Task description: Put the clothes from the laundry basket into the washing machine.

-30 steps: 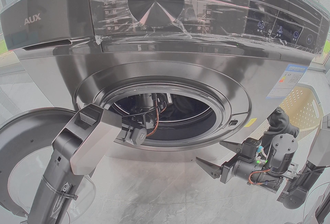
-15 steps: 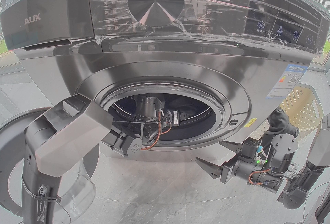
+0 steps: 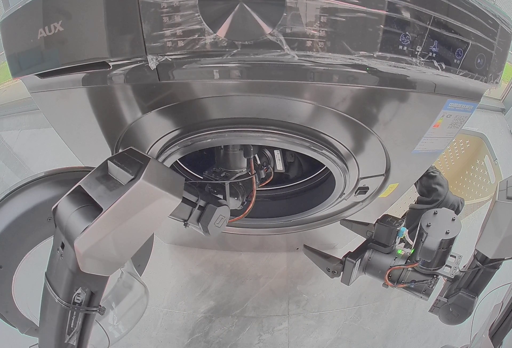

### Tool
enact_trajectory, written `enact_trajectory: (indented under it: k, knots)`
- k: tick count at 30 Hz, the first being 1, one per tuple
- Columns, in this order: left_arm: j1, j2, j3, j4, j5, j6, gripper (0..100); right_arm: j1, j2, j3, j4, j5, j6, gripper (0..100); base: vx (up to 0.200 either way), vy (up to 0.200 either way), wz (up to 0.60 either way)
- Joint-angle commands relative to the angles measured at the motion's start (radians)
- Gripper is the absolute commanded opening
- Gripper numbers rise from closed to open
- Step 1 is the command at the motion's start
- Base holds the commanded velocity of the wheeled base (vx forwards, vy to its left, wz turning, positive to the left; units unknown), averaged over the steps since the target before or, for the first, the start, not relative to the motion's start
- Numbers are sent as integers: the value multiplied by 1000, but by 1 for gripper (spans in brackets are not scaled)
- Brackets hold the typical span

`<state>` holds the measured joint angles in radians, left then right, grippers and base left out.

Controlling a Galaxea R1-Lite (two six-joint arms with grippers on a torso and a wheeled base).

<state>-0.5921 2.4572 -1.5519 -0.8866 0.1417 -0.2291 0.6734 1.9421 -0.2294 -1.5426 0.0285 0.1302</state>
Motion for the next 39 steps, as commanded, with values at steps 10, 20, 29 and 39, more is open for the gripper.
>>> enact_trajectory:
  k: [10,20,29,39]
  knots:
    - [-8,-80,142,49,-11,4,100,0,3,1,-1,1,0,100,0,0,0]
    - [-66,-305,441,86,-10,2,100,-8,3,-1,-1,-2,0,100,0,0,0]
    - [-69,-350,481,71,-11,4,100,-8,1,-2,-1,-2,0,100,0,0,0]
    - [-64,-337,549,126,-8,8,100,-6,3,-2,-1,-1,0,100,0,0,0]
